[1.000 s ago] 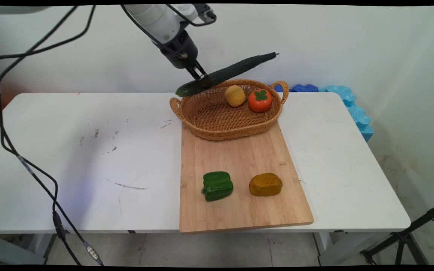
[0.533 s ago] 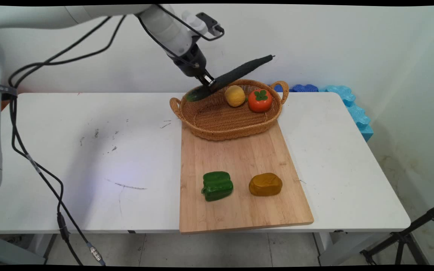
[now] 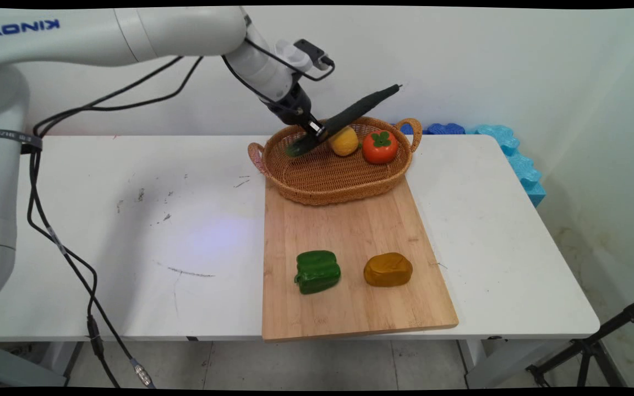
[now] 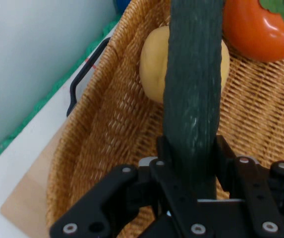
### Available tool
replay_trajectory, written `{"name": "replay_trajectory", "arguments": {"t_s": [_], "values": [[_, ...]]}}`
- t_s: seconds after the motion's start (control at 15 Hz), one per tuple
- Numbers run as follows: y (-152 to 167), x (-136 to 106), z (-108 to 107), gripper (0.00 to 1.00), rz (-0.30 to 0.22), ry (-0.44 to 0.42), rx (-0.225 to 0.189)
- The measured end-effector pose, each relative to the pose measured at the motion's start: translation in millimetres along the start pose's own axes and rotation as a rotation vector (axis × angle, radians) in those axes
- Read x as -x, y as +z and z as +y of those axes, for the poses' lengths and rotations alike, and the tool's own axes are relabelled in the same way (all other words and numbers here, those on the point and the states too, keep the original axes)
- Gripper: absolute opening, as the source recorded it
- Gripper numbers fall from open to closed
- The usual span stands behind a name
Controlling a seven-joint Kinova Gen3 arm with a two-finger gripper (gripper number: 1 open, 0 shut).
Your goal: Place the picked object in the vegetable basket
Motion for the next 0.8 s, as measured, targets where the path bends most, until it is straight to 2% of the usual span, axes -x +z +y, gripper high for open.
{"name": "replay_trajectory", "arguments": {"t_s": [0.4,0.47,0.8], "values": [[30.1,8.8,-2.0,0.00,0.047,-0.007,-0.002],[33.5,9.9,-2.1,1.00,0.056,-0.008,-0.002],[41.5,13.0,-1.0,1.00,0.087,-0.004,-0.001]]}}
